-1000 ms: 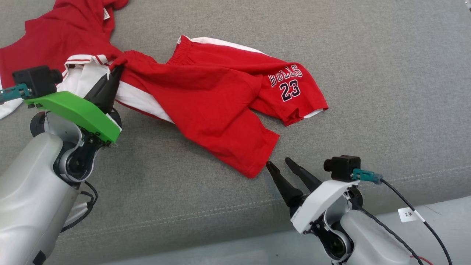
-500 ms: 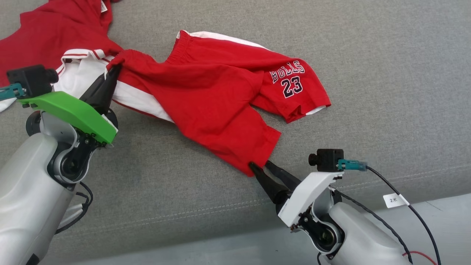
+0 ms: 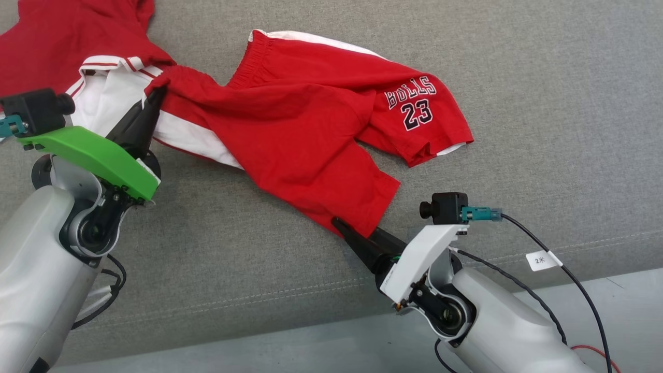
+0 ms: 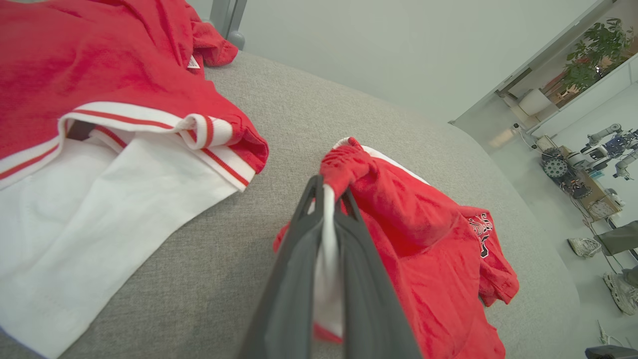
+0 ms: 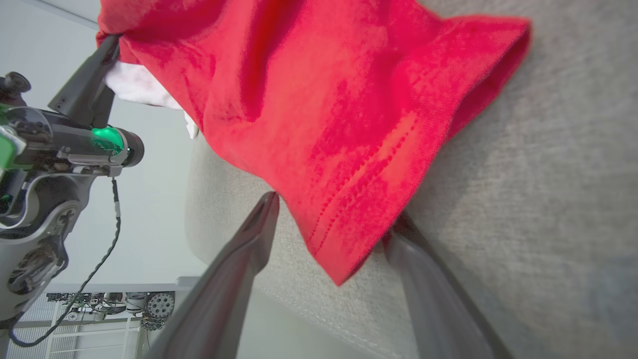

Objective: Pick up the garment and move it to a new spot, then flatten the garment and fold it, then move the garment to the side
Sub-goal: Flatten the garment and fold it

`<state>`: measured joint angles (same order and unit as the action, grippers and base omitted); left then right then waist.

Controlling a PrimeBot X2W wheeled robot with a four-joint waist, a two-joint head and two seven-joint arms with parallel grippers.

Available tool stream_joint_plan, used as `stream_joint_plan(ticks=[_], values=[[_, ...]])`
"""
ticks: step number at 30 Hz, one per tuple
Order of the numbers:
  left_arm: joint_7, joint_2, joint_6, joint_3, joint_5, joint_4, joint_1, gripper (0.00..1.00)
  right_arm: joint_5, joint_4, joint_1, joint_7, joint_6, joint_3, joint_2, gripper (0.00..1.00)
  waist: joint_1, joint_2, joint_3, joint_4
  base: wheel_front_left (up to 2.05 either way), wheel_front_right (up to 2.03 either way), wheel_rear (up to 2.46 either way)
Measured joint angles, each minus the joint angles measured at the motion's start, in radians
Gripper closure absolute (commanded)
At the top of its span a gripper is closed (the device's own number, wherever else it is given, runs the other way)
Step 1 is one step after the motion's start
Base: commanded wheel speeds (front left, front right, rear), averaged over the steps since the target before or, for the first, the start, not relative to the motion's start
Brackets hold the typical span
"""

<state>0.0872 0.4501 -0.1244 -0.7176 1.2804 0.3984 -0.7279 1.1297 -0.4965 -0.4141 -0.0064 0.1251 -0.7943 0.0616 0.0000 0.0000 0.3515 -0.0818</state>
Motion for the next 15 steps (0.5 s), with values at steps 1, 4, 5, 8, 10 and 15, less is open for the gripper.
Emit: stream_joint_plan(ticks=[1,4,5,8,10,15], values=[[0.0,0.002,0.0,0.0,0.0,-0.001,0.0,1.0,0.01,-0.001,-0.006,0.0,0.0,-0.006,0.001,0.0,0.0,0.0,0.001,0.0,0.0,0.0,0.0],[0.0,0.002,0.0,0.0,0.0,-0.002,0.0,1.0,0.033,0.001,-0.022,-0.007,0.0,-0.025,0.001,0.0,0.0,0.0,0.003,0.001,0.0,0.0,0.0],[0.0,0.003,0.0,0.0,0.0,-0.003,0.0,1.0,0.034,0.001,-0.029,-0.013,0.0,-0.03,0.0,0.51,0.0,0.0,0.003,0.001,0.0,0.0,0.0],[0.0,0.005,0.0,0.0,0.001,-0.003,0.0,1.0,0.041,0.001,-0.05,-0.035,-0.001,-0.039,0.002,1.0,0.0,0.0,0.003,0.001,0.0,0.0,0.0],[0.0,0.006,0.0,0.0,0.002,-0.003,0.0,1.0,0.04,-0.001,-0.063,-0.057,-0.001,-0.042,0.001,1.0,0.0,0.0,0.003,0.001,0.0,0.0,0.0],[0.003,0.007,0.0,0.0,0.008,-0.001,0.001,1.0,0.04,-0.019,-0.086,-0.11,-0.001,-0.038,0.001,1.0,0.0,0.0,-0.006,-0.001,0.0,0.0,0.0]])
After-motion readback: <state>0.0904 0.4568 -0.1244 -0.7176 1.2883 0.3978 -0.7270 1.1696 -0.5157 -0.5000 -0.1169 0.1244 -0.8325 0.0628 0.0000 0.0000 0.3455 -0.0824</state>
